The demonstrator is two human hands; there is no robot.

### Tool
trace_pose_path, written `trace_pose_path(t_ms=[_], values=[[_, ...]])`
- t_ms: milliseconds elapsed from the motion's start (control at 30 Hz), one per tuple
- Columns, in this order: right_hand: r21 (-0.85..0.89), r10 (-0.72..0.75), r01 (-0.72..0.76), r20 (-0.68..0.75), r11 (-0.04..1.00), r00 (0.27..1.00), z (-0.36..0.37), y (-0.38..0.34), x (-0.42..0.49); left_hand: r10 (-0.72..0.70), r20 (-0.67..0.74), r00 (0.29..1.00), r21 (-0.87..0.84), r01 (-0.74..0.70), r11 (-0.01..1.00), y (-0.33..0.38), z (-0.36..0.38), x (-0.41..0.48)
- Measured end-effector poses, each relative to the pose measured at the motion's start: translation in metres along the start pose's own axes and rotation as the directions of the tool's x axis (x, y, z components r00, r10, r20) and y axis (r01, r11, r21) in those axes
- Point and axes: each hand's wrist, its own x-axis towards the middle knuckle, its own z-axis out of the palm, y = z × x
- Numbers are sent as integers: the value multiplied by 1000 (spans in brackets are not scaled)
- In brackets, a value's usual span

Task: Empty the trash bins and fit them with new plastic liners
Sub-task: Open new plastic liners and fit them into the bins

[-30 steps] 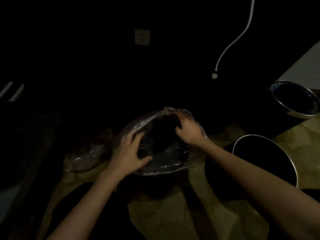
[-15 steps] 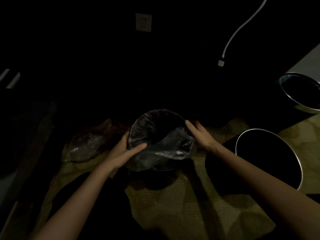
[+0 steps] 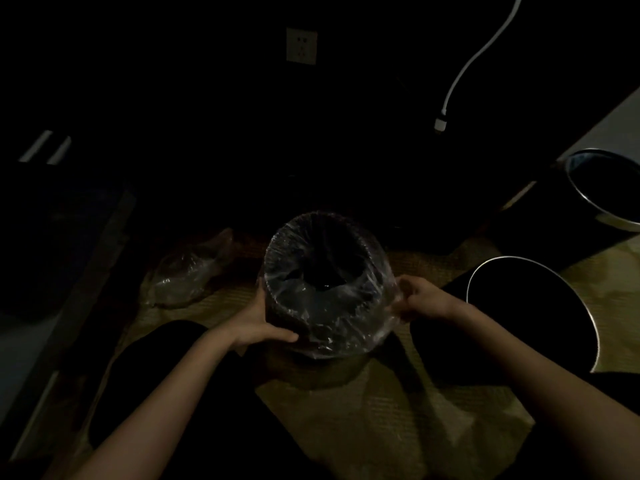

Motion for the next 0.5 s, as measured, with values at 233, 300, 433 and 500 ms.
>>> trace_pose_path(t_ms=[233, 300, 433, 500], values=[[-408, -113, -55, -376, 912, 920, 14, 5, 47, -188, -236, 953, -267, 122, 956, 0, -16, 21], [-385, -93, -86, -423, 919, 902, 17, 3, 60, -252, -320, 913, -417, 103, 903, 4, -20, 27], [-166, -13, -93, -547, 982, 837, 19, -5, 70, -249, -261, 933, -620, 36, 784, 7, -27, 38], [-68, -56, 12, -697, 998, 715, 17, -12, 58, -218, -229, 949, -584, 45, 811, 7, -27, 43]])
